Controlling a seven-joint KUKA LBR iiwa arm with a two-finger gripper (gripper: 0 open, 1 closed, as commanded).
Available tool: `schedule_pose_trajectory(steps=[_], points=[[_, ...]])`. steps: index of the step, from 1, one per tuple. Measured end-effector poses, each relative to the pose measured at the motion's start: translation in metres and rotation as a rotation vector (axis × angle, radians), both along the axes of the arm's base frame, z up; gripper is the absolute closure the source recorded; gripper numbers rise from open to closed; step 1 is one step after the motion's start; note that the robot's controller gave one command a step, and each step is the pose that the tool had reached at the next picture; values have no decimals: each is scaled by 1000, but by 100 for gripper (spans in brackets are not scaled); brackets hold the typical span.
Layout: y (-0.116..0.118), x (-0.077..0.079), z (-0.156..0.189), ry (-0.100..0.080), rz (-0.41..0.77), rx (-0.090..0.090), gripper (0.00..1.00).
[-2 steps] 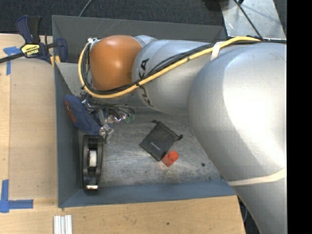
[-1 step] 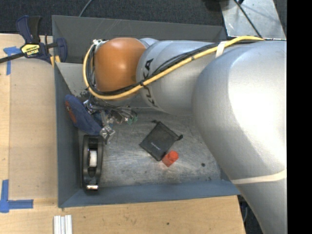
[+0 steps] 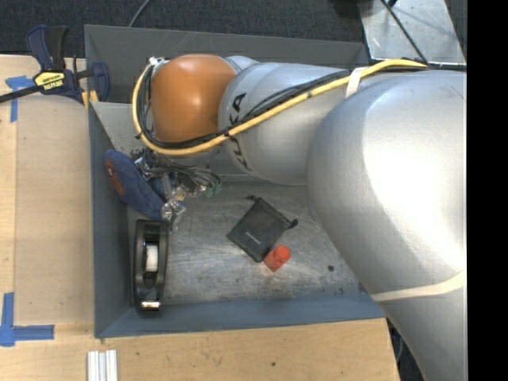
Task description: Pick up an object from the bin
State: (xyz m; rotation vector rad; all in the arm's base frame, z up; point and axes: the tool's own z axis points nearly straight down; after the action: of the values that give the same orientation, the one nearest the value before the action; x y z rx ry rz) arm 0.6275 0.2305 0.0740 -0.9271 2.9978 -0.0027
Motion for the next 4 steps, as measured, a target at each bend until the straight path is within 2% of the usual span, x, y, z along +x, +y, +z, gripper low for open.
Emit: schedule_pose_trajectory(steps=[1, 2, 3, 4], points=[[0, -1, 0, -1, 17, 0, 0], [2, 4, 2, -13, 232, -8, 0], [1, 3, 2, -9, 201, -2, 0], [2, 3, 2, -13, 283, -8, 0]])
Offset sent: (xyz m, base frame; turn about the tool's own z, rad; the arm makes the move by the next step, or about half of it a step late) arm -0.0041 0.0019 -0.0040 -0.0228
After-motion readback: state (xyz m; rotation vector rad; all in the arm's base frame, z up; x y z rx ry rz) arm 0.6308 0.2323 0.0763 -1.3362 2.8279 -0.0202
